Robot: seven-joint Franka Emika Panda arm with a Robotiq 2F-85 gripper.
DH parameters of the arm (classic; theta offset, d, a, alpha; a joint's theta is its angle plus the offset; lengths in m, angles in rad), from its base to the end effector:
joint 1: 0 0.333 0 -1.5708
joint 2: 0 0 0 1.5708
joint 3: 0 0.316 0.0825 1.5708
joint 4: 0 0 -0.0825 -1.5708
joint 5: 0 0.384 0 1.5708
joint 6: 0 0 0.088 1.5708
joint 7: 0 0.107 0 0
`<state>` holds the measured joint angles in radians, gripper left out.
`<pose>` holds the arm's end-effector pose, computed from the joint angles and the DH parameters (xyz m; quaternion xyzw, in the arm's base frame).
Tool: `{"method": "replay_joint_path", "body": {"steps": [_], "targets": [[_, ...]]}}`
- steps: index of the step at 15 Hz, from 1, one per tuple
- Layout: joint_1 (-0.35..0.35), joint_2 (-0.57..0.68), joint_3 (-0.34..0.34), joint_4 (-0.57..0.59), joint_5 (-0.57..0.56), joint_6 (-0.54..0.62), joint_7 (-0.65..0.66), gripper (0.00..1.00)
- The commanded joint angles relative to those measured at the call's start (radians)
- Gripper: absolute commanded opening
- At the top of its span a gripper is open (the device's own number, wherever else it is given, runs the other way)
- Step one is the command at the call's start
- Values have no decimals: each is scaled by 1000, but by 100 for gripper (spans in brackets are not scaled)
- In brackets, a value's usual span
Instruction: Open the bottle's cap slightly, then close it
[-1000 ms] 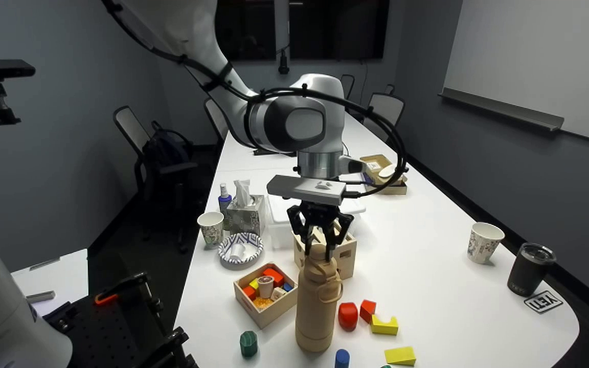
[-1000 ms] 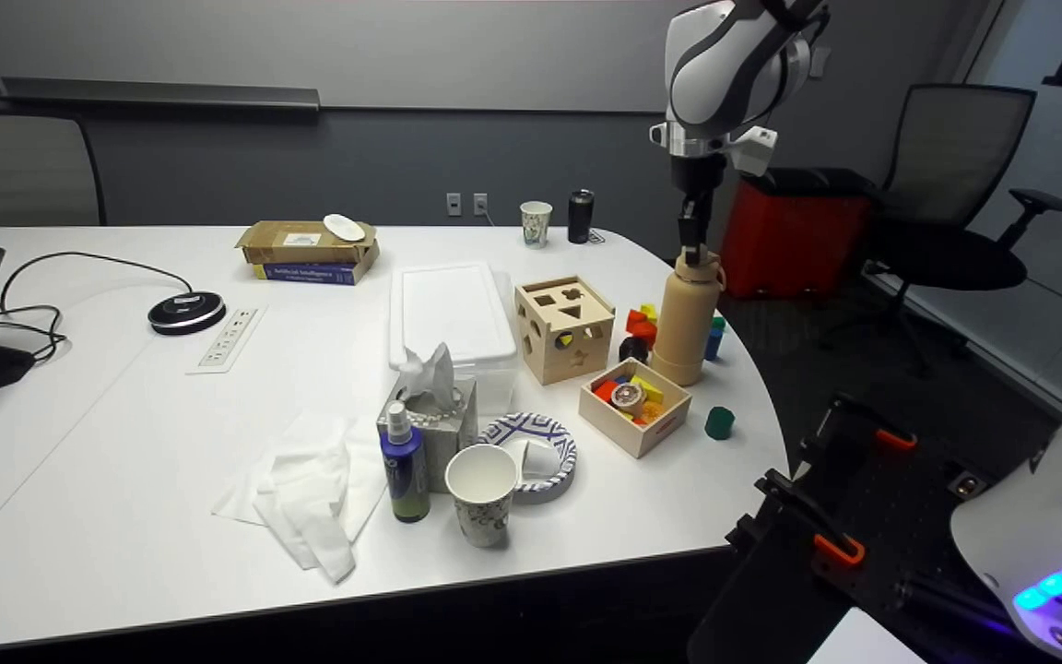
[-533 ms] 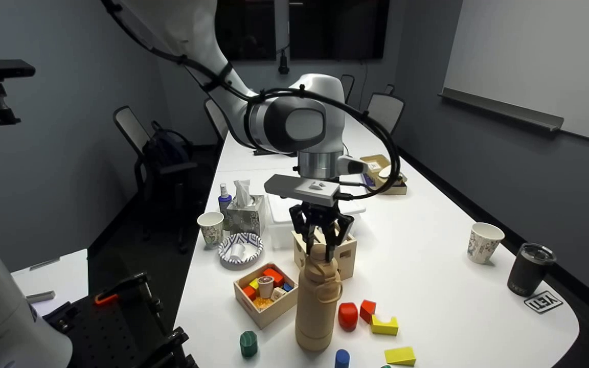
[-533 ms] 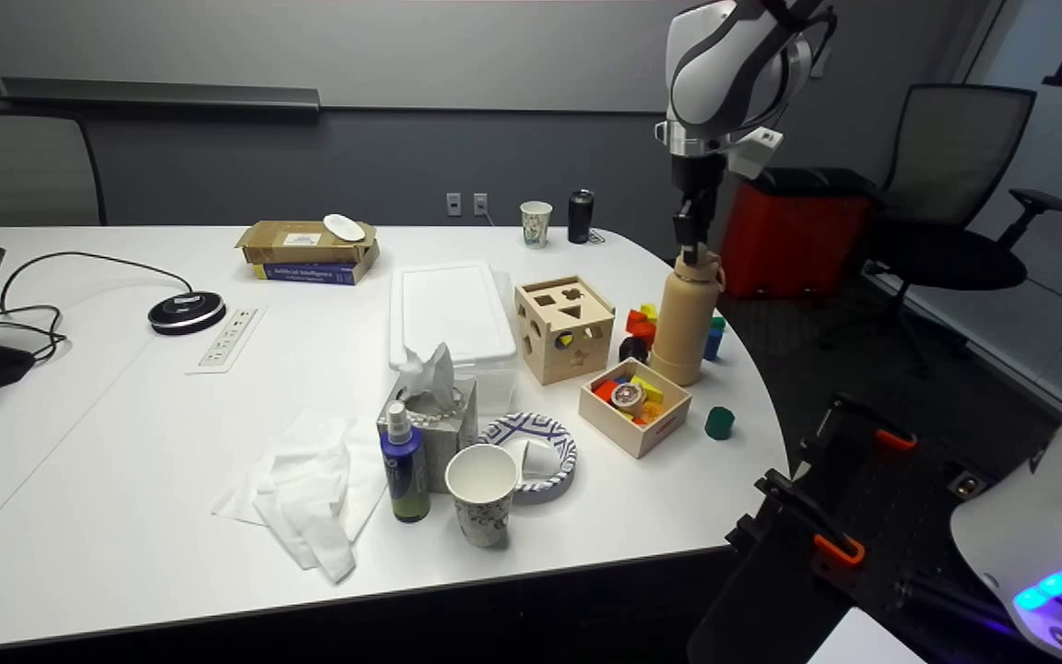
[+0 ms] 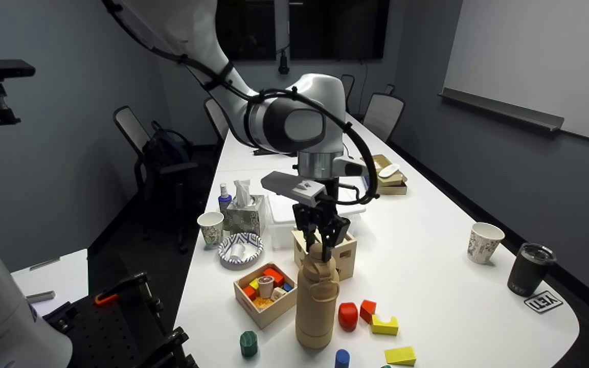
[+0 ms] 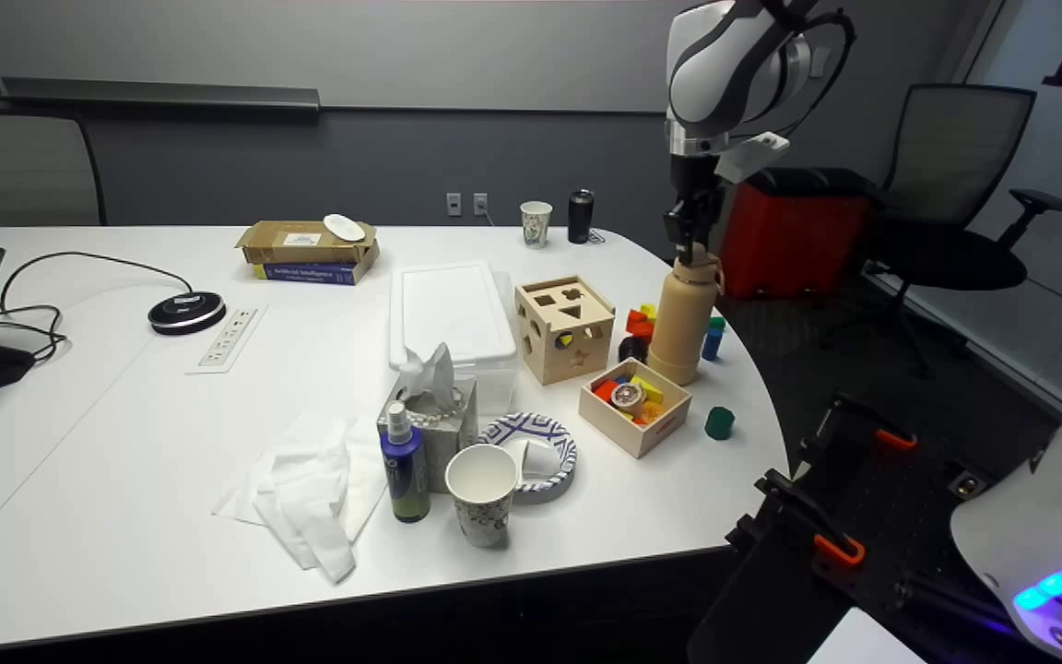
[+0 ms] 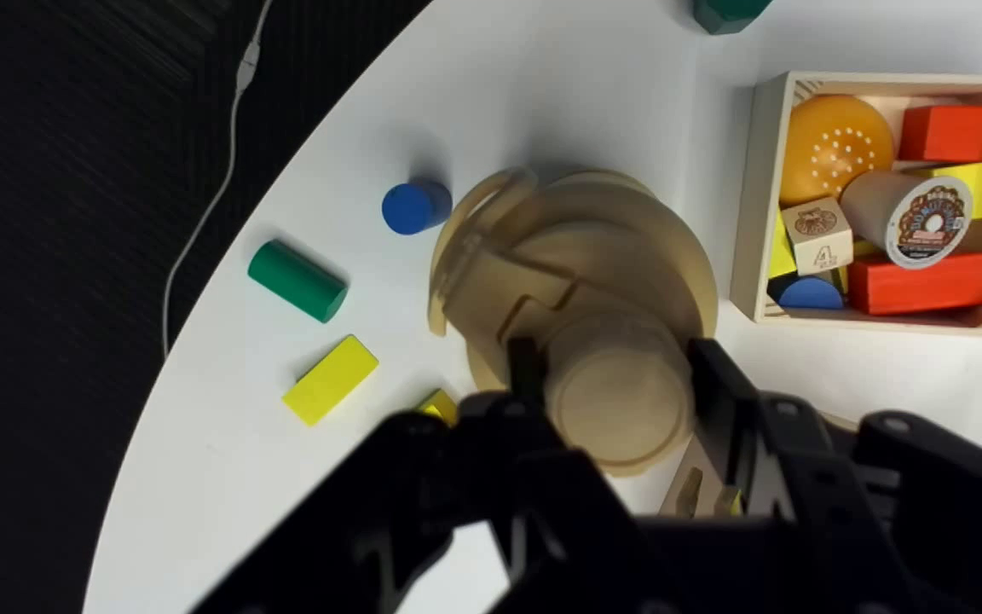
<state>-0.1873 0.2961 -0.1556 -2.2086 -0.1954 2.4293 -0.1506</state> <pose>0.5137 -0.1847 0.2402 0.9957 -0.0171 -0.0566 0.0720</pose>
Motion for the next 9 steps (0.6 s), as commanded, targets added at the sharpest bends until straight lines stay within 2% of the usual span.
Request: {"method": "replay_joint_path", "body": {"steps": [1,4,9], "targets": [[3,23,-7,-6,63,25,97,21],[6,28,-10,-5,104,33,163,21],[21,35,-32,-2,111,42,319,21]]}}
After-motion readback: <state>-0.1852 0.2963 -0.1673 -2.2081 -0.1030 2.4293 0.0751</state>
